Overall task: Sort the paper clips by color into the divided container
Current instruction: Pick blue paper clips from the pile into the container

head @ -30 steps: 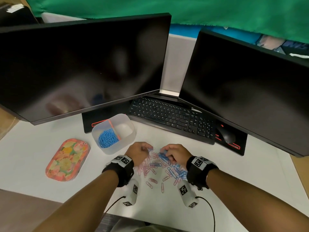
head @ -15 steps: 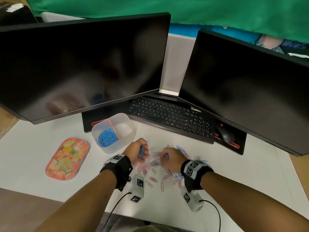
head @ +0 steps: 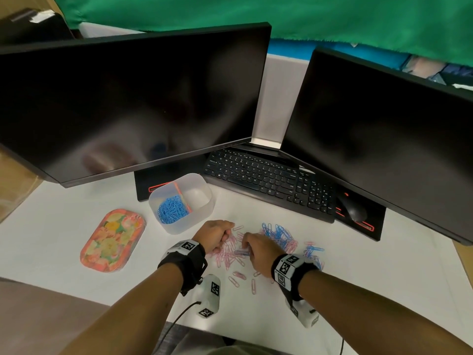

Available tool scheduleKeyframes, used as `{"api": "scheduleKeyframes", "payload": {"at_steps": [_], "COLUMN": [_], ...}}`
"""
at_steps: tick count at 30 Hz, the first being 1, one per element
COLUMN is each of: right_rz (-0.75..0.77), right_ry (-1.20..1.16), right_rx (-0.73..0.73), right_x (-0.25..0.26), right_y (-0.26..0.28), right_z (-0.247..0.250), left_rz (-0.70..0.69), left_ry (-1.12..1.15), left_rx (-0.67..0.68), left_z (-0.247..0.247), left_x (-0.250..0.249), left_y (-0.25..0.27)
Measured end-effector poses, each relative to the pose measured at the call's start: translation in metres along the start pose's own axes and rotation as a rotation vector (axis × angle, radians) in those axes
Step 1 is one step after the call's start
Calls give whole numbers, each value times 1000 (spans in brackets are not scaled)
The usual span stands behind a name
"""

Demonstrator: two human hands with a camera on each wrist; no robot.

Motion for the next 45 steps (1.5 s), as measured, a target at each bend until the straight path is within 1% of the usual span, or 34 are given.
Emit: {"api": "scheduleKeyframes", "payload": {"at_steps": [5, 11, 13, 15, 17, 21, 24, 27, 29, 31, 33, 35, 37, 40, 43, 45], "right_rz": [-62, -109, -124, -141, -155, -167, -168, -142, -132, -146, -170, -196, -232, -276, -314, -347], "right_ry": [-39, -113, -214, -301, -340, -371, -400, -396, -437, -502, -540, -591, -622, -601, -548, -541], "right_rx": [60, 31, 32, 12, -16, -67, -66, -68, -96, -155, -222, -253, -249, -228, -206, -178], "right_x": [-8, -15, -12, -5, 5, 26, 36, 43, 42, 31, 17, 3, -10, -28, -47, -59], "right_y": [0, 4, 3, 1, -3, -13, -19, -20, -17, -14, -13, -10, -7, 1, 5, 8], "right_z": [-4, 17, 25, 35, 46, 64, 72, 84, 95, 107, 119, 126, 125, 116, 100, 89], "left_rz": [-13, 16, 30, 56, 80, 103, 98, 70, 70, 80, 63, 16, -41, -66, -64, -61], "left_ry": [-29, 12, 93, 263, 413, 632, 739, 808, 829, 856, 897, 959, 1027, 1016, 966, 917], "left_rx": [-8, -19, -22, -32, -38, -16, 7, 7, 4, -3, -27, -53, -99, -179, -362, -443], "left_z": [1, 3, 2, -1, -5, -18, -24, -20, -16, -11, -1, 15, 37, 73, 106, 113], "left_x": [-3, 1, 3, 6, 8, 9, 4, -3, -7, -12, -23, -39, -53, -65, -62, -60], "left_y": [1, 2, 3, 4, 6, 12, 15, 17, 18, 19, 21, 25, 27, 27, 29, 33]}}
Point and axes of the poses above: each hand's wrist, its own y-axis away from the middle knuckle, its own z-axis out of the back of the hand, x = y × z, the point moved 10 cm from there along -y, towards the middle knuckle, and after that the axes turned 14 degrees about y, right-handed, at the moved point
